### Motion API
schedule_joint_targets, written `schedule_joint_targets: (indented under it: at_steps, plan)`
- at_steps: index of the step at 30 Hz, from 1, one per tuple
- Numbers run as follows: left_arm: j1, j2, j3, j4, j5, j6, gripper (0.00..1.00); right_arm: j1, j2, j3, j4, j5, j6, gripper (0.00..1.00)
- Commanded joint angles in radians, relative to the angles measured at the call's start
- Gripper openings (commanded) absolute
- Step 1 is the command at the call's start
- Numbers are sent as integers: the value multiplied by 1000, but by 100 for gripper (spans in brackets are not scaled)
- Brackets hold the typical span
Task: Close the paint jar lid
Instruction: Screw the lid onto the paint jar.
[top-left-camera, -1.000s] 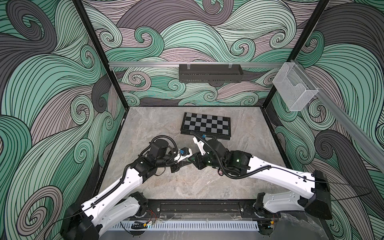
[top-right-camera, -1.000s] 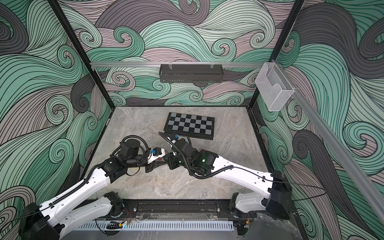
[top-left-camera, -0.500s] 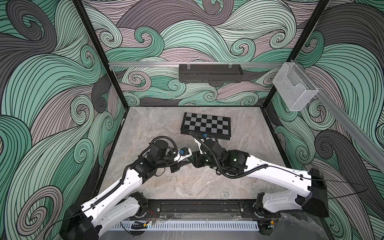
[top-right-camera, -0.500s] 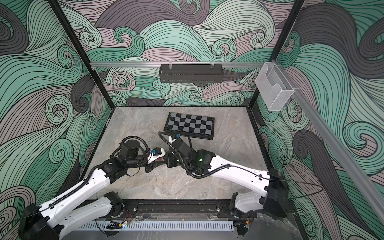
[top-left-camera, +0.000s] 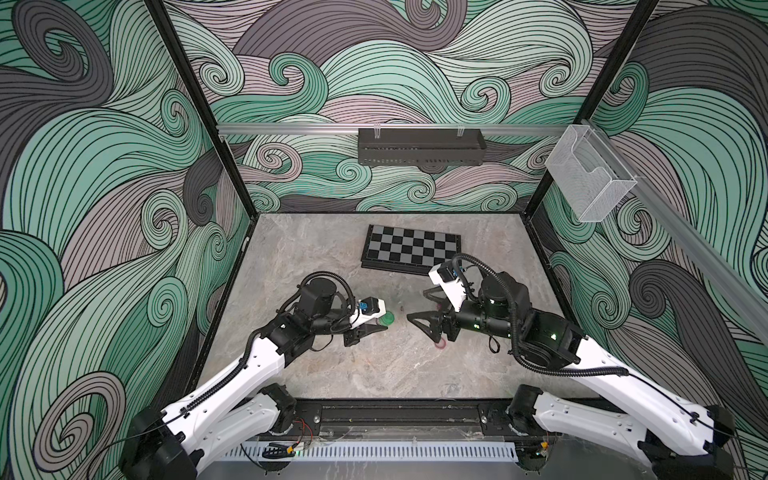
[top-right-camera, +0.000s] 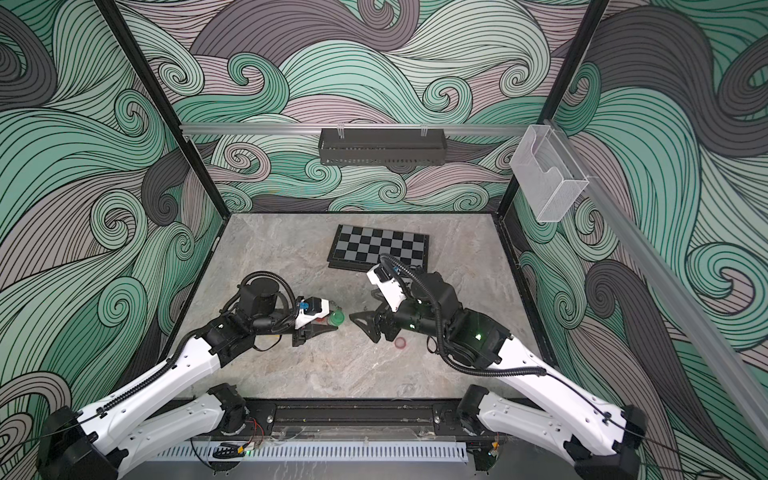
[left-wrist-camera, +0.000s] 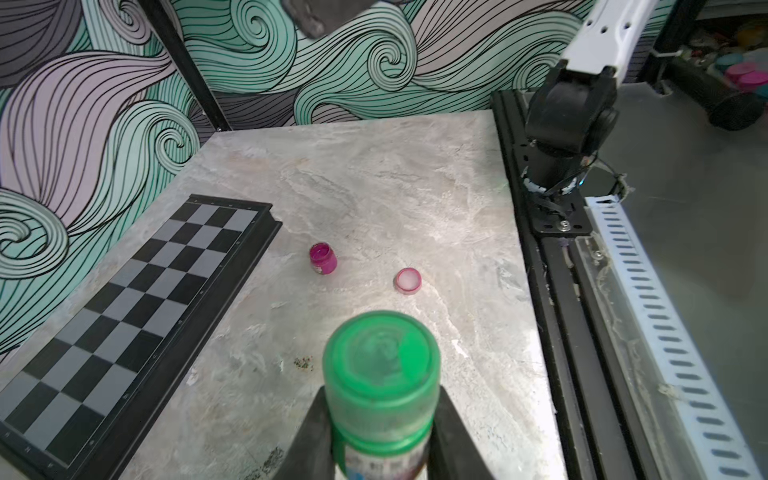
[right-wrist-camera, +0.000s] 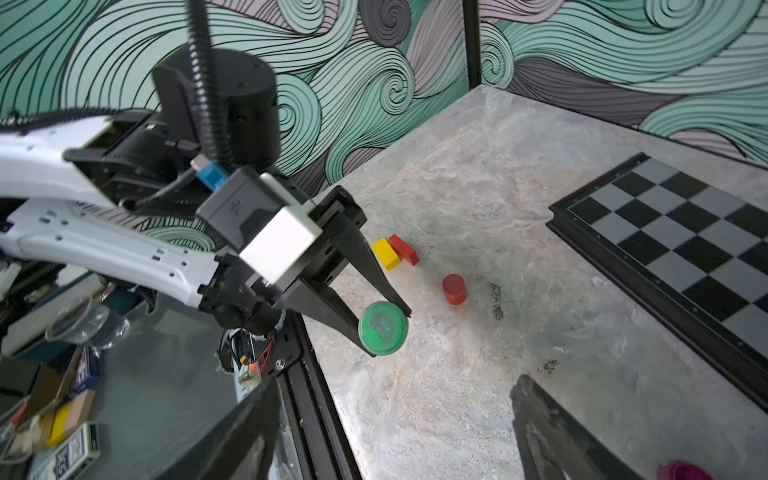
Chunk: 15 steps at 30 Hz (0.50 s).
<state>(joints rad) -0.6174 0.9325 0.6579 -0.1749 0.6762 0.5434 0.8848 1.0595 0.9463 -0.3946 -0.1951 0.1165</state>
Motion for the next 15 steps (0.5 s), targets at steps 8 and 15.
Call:
schedule_joint_targets:
  at_steps: [8,15]
  plan:
    - [-4,52,62,-79,178,57,9,-4,96,-42,80,-239,-494,71]
    - [-4,60,69,-88,177,61,10,-3,192,-13,97,-299,-515,65]
